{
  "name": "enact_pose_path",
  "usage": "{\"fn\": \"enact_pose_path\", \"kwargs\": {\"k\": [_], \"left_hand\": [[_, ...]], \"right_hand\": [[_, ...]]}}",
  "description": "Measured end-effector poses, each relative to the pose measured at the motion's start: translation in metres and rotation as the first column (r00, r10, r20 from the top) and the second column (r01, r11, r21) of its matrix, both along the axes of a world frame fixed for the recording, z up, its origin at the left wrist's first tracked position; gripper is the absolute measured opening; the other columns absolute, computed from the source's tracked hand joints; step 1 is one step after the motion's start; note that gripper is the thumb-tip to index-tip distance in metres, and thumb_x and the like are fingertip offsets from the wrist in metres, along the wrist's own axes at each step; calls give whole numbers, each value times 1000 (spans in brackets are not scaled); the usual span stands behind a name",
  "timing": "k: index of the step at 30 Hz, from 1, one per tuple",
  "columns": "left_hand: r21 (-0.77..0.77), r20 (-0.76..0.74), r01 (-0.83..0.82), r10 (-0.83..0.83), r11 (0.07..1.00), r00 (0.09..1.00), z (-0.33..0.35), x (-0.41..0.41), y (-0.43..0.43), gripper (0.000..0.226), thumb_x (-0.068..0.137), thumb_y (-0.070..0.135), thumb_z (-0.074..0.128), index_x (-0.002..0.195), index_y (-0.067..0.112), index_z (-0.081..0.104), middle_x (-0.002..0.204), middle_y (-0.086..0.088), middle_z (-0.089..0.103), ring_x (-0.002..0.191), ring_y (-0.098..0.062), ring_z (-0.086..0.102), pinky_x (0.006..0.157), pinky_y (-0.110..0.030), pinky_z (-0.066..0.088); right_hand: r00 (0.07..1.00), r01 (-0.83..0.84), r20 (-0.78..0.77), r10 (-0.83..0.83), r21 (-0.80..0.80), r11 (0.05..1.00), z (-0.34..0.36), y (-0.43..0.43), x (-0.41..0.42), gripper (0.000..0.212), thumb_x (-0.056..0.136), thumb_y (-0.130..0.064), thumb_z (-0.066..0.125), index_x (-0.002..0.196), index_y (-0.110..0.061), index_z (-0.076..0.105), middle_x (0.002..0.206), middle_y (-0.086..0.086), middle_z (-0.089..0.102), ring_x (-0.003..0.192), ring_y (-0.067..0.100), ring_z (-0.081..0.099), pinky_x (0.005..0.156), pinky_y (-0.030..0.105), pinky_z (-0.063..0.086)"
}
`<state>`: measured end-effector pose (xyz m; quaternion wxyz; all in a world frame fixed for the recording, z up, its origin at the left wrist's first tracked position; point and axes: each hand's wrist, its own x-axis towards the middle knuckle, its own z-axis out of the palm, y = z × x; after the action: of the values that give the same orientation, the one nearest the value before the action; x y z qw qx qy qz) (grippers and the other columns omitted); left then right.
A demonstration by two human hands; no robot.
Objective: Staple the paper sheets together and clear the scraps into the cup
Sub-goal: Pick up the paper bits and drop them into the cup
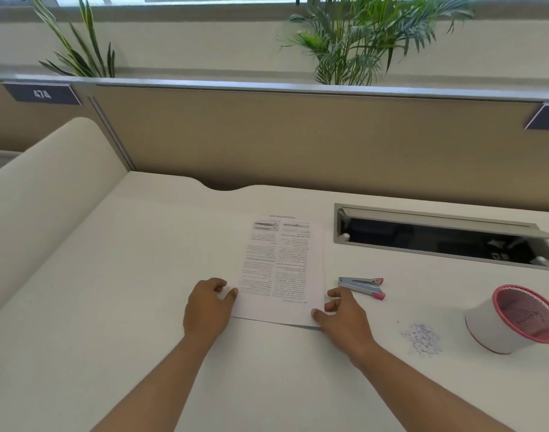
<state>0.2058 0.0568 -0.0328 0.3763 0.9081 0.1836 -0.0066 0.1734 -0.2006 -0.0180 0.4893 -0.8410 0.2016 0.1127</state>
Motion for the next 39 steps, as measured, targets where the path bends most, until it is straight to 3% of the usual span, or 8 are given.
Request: {"fn": "enact_pose_path", "kwargs": {"k": [5, 10, 16, 18, 22, 29, 35, 39], "left_hand": [[177, 27, 150, -157, 973, 987, 8, -29, -19, 40, 92, 41, 65, 126, 21, 62, 131, 5, 57, 116, -19, 60, 92, -35, 50], [258, 59, 371, -397, 892, 916, 5, -73, -65, 51, 94, 48, 61, 136, 20, 56, 142, 5, 53, 133, -17, 48, 110, -32, 37], [261, 57, 570, -602, 779, 797, -16, -122, -121, 54, 94, 50, 56, 138, 18, 54, 142, 2, 54, 134, -19, 49, 113, -33, 35], [285, 26, 595, -627, 751, 779, -24, -131, -130, 65, 94, 58, 45, 145, 18, 47, 155, 0, 44, 146, -21, 37, 122, -36, 25], [349, 16, 568, -611, 745, 792, -33, -142, -151, 84, 88, 66, 11, 154, 20, 35, 166, 4, 26, 156, -18, 16, 124, -37, 3], [449, 56, 465, -544, 763, 837, -42, -148, -160, 69, 92, 59, 31, 145, 18, 51, 157, 2, 44, 149, -20, 34, 124, -44, 21], [465, 97, 424, -521, 777, 848, -42, -147, -163, 64, 91, 55, 37, 140, 19, 56, 155, 2, 48, 147, -21, 38, 122, -46, 24], [473, 112, 414, -519, 778, 847, -43, -146, -162, 61, 92, 54, 39, 139, 19, 55, 154, 3, 48, 147, -20, 38, 122, -45, 24]], "right_hand": [[1000, -11, 17, 12, -56, 998, 11, -10, -29, 48, 82, -27, 72, 122, -21, 48, 109, 0, 59, 93, 16, 58, 76, 26, 45], [996, -85, 6, 86, -106, 991, 21, -25, -82, 34, 82, -24, 71, 112, -22, 56, 106, -3, 62, 90, 12, 61, 83, 26, 49], [998, -56, 1, 56, -93, 994, 21, -59, -142, 22, 80, -24, 70, 101, -21, 64, 94, -5, 68, 80, 7, 65, 66, 11, 44], [1000, -3, 19, 5, -98, 995, 20, -72, -153, 20, 80, -22, 70, 100, -18, 66, 93, -3, 70, 77, 8, 65, 65, 11, 44], [994, 110, 26, -109, -91, 990, 14, -106, -166, 21, 81, -20, 70, 101, -16, 67, 95, -1, 69, 79, 8, 65, 68, 14, 45], [999, -16, 34, 29, -325, 946, 13, -164, -125, 43, 77, -24, 73, 118, -13, 62, 111, 7, 64, 95, 24, 64, 85, 26, 46], [961, -260, -57, 271, -519, 814, 13, -185, -74, 56, 81, -24, 70, 135, -20, 53, 116, 18, 60, 114, 33, 56, 93, 34, 44], [936, -334, -93, 339, -541, 772, 13, -178, -52, 59, 83, -35, 69, 138, -25, 50, 129, 12, 52, 121, 30, 53, 95, 37, 46]]}}
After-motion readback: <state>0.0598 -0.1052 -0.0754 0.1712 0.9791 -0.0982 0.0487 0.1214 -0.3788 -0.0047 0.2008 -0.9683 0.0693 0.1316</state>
